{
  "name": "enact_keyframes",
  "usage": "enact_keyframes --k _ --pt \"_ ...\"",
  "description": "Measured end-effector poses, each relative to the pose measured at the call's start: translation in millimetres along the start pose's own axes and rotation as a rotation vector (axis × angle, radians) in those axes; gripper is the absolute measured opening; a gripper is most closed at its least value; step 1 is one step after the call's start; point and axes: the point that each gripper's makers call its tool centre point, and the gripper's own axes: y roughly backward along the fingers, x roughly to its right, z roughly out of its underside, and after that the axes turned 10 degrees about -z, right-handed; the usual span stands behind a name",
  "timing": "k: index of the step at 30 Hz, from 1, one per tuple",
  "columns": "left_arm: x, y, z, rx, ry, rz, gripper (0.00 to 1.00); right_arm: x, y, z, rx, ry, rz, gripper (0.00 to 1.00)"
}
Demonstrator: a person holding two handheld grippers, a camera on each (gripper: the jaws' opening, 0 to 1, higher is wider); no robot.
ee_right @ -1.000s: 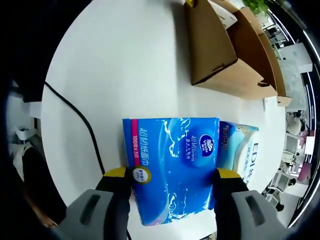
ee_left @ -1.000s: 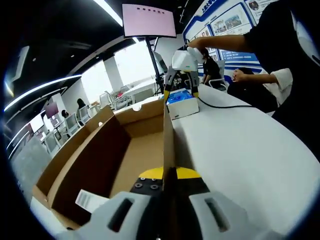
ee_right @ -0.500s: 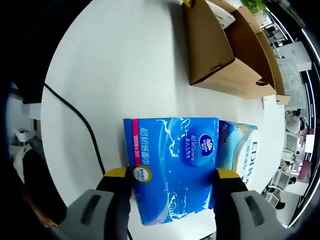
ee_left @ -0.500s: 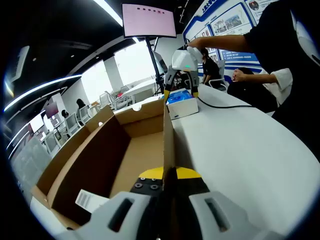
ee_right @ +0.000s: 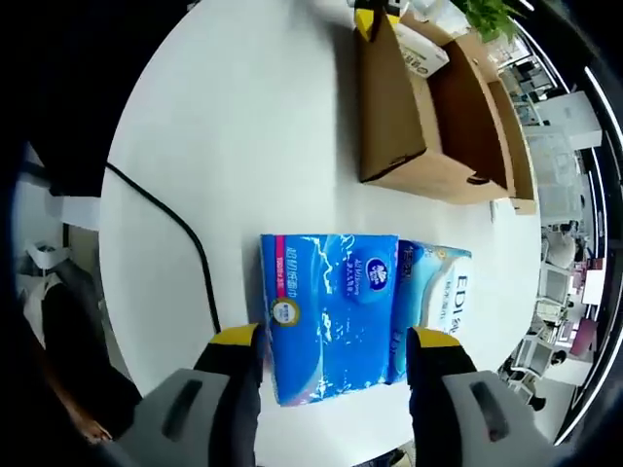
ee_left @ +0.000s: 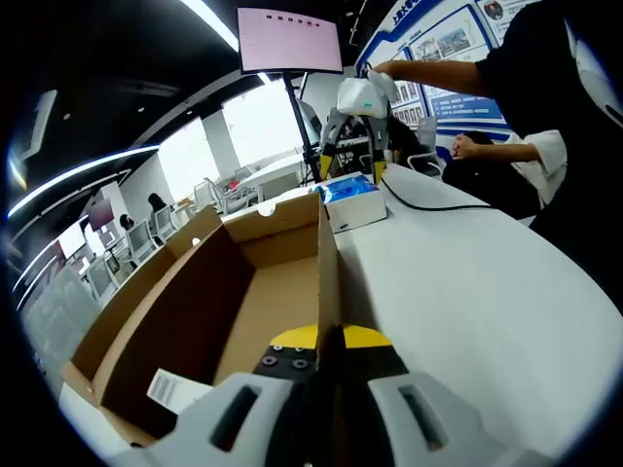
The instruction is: Operate the shoe box by opening the lid, removing the specified soft item, and placing it in the target area until the item is outside and the box remains undamaged.
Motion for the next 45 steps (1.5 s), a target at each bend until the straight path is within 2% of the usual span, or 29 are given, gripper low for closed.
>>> enact_keyframes --k 3,5,8,10,13,16,18,21,24,29,32,37,39,45 --pt "-0.1 0 0.1 0.000 0.000 0.000 0.05 9 19 -19.3 0.011 0.045 0.049 0.60" --pt "-0.4 0 0.3 -0.001 0.000 0.000 0.05 20 33 -38.4 0.023 0.099 0.092 0.60" --pt "-0.2 0 0.4 -0.001 0.000 -0.001 0.05 34 50 -68.4 0.052 0.179 0.135 0.60" --pt "-0.1 -1 0.6 -0.002 -0.002 -0.001 0.05 44 61 -97.5 0.098 0.231 0.152 0.60" --pt "0.2 -1 0.5 -0.002 -0.002 -0.002 0.05 54 72 -137.4 0.171 0.308 0.170 0.60" --pt "0.6 -1 0.4 -0.002 -0.003 -0.001 0.05 69 77 -168.4 0.186 0.442 0.207 0.60" --pt "0.7 -1 0.3 -0.002 -0.002 -0.001 0.05 78 77 -182.4 0.184 0.484 0.225 0.61" --pt "1.1 0 0.2 -0.002 -0.003 -0.001 0.05 96 71 -205.6 0.159 0.590 0.252 0.65" --pt "1.0 0 0.1 -0.002 -0.004 -0.002 0.05 105 65 -223.3 0.185 0.608 0.228 0.67" --pt "0.8 0 -0.1 0.000 -0.006 0.000 0.05 123 55 -259.2 0.220 0.694 0.227 0.70" --pt "1.8 0 -0.6 0.000 -0.004 0.000 0.05 129 45 -271.0 0.223 0.716 0.203 0.73" --pt "6.3 2 -1.6 0.000 -0.006 0.001 0.05 145 19 -289.6 0.214 0.757 0.167 0.72" --pt "7.5 3 -1.8 0.001 -0.006 0.001 0.05 149 9 -296.0 0.223 0.772 0.144 0.69" --pt "7.3 3 -1.6 0.001 -0.006 0.002 0.05 161 -18 -312.2 0.221 0.792 0.107 0.70"
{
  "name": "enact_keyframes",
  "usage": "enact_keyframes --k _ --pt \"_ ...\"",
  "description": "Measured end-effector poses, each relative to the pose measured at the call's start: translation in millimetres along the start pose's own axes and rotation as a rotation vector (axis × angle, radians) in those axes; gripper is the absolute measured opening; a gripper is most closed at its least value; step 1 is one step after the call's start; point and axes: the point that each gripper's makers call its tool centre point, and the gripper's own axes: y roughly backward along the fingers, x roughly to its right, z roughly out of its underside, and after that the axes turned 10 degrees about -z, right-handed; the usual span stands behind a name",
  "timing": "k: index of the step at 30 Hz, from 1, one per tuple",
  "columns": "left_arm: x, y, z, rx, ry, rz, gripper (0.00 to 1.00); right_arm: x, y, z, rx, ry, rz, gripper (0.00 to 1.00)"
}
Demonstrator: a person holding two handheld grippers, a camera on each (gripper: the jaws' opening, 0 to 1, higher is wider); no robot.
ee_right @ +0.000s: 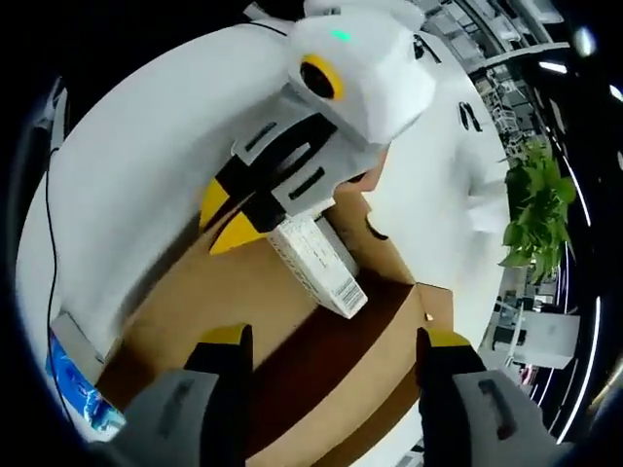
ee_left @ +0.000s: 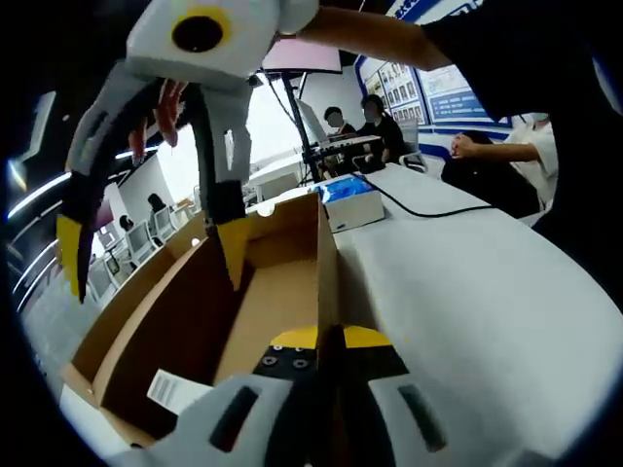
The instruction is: Operate the shoe box by opening the lid, removing the specified soft item, and placing it in the target area until the item is outside and the box remains undamaged.
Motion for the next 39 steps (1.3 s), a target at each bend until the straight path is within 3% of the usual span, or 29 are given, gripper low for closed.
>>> enact_keyframes --k 5,9,13,19,26,39 --pt "-1.4 0 0.5 0.000 0.000 0.000 0.05 11 -20 -6.7 0.020 0.014 -0.019 0.70" --pt "-2.1 -1 0.6 0.000 0.000 0.001 0.05 11 -39 -10.5 0.017 -0.004 -0.074 0.58" --pt "-2.2 -1 1.2 0.001 -0.001 0.001 0.05 13 -52 -12.0 0.018 0.021 -0.085 0.62" --pt "-2.0 0 1.4 0.001 -0.001 0.002 0.05 11 -65 -16.4 0.013 0.052 -0.119 0.58" --pt "-2.1 0 1.7 0.002 -0.004 0.001 0.05 7 -74 -14.5 -0.002 0.045 -0.149 0.42" --pt "-2.0 -1 1.8 0.002 -0.005 0.001 0.05 2 -73 -5.2 -0.016 0.012 -0.149 0.35"
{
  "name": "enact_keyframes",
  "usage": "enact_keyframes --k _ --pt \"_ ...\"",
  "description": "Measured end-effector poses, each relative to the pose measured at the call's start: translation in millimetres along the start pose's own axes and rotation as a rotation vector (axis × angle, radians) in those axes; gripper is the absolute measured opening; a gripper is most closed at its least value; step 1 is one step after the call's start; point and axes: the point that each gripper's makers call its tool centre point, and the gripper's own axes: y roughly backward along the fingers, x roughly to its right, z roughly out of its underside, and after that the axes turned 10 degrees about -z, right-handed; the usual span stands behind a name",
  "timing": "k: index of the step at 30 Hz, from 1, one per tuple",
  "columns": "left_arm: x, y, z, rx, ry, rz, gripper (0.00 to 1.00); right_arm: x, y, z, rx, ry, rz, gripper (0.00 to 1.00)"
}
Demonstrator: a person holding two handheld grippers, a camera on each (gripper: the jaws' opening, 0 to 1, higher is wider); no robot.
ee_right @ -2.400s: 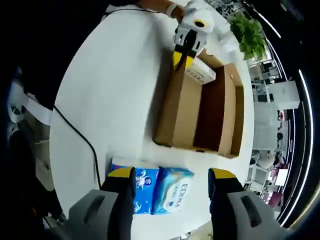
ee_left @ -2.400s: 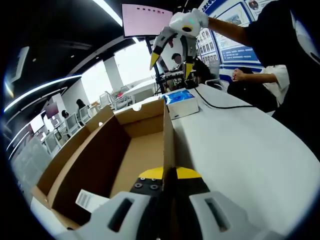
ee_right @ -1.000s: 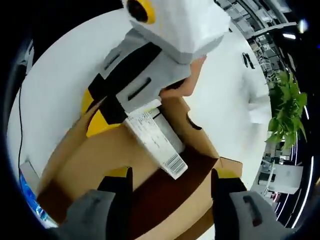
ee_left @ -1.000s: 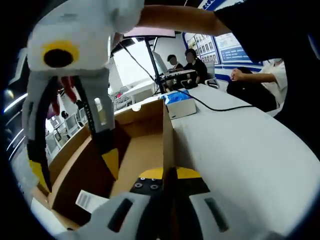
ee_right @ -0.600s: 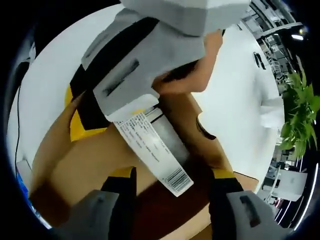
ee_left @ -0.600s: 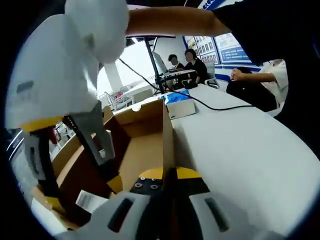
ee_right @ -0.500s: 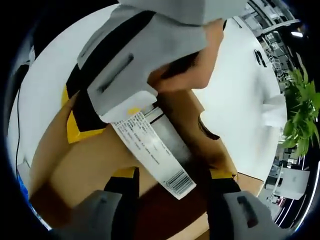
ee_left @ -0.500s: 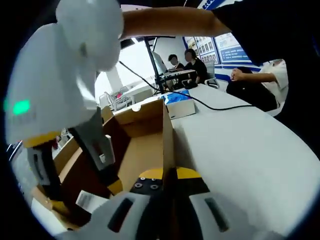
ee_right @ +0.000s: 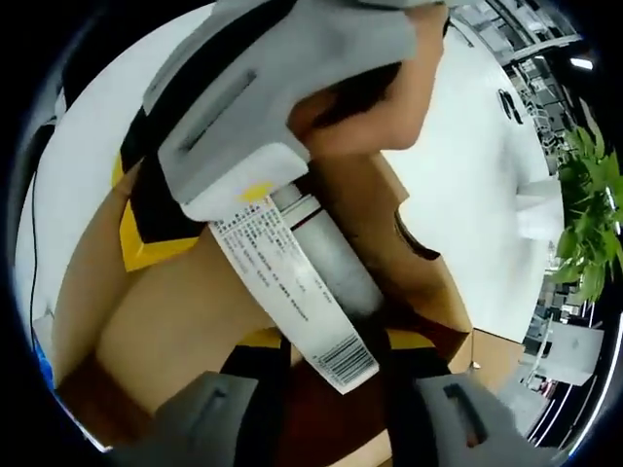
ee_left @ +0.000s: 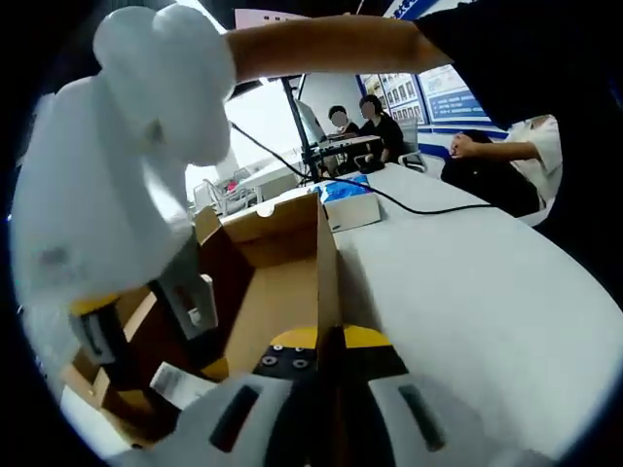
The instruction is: Operate the shoe box by opening the lid, removing the specified soft item, and placing it in the target area until the item is outside and the box remains undamaged.
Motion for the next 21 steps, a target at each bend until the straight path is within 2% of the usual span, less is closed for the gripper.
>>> enact_keyframes --k 7,9,13,18,20,21 --pt "0.0 0 -0.1 0.000 0.000 0.000 0.05 -15 3 16.1 -0.009 -0.085 -0.008 0.30" --pt "-0.1 0 -0.1 0.000 0.000 -0.001 0.05 -22 4 20.4 -0.005 -0.146 -0.013 0.29" --pt "-0.2 0 -0.1 0.000 0.001 0.000 0.05 -32 6 32.1 -0.029 -0.170 -0.024 0.26" --pt "-0.5 0 -0.1 0.000 0.001 0.000 0.05 -46 10 41.8 -0.014 -0.359 -0.007 0.24" --pt "-0.7 0 0.0 0.000 0.001 0.000 0.05 -54 12 42.4 0.015 -0.441 -0.008 0.23" --pt "-0.8 0 0.0 0.000 0.001 0.000 0.05 -56 13 42.7 0.021 -0.454 -0.008 0.23"
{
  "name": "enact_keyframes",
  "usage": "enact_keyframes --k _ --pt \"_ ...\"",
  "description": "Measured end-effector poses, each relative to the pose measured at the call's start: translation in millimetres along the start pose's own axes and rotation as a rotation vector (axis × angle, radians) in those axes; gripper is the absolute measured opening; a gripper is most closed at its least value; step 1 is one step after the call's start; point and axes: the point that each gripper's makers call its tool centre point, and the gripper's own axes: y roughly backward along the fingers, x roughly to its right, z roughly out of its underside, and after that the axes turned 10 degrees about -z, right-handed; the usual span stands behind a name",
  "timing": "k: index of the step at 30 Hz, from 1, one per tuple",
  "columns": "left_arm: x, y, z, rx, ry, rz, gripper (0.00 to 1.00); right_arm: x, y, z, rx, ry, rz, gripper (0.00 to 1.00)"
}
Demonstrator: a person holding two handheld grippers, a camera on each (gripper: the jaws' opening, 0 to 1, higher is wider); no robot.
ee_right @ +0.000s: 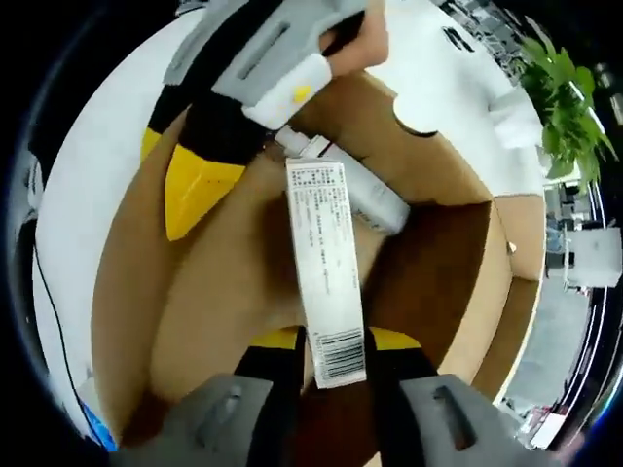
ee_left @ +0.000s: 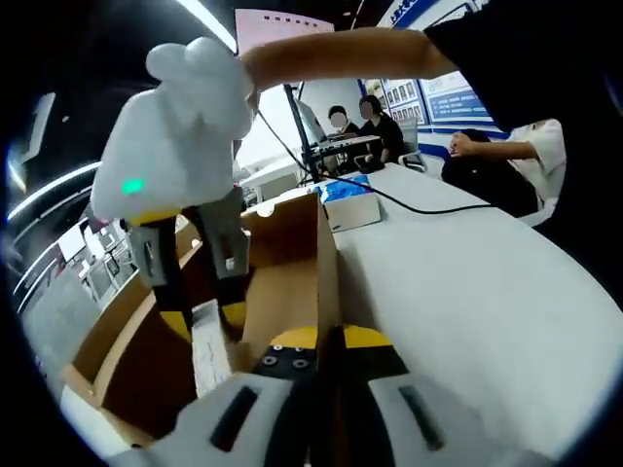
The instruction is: Operate the shoe box by opening the lid, removing the specified soft item, and placing it in the target area until the item is outside and the box remains undamaged.
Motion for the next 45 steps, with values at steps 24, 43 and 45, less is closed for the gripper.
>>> enact_keyframes --k 24,43,45 --pt "0.7 0 -0.2 -0.002 0.001 -0.001 0.05 -55 13 57.9 0.027 -0.503 -0.046 0.21" --pt "0.9 1 0.6 0.000 -0.003 -0.003 0.05 -34 21 17.4 0.360 -0.545 0.089 0.53" --pt "0.0 1 0.7 -0.001 -0.002 -0.005 0.05 -30 18 21.7 0.417 -0.591 0.131 0.58"
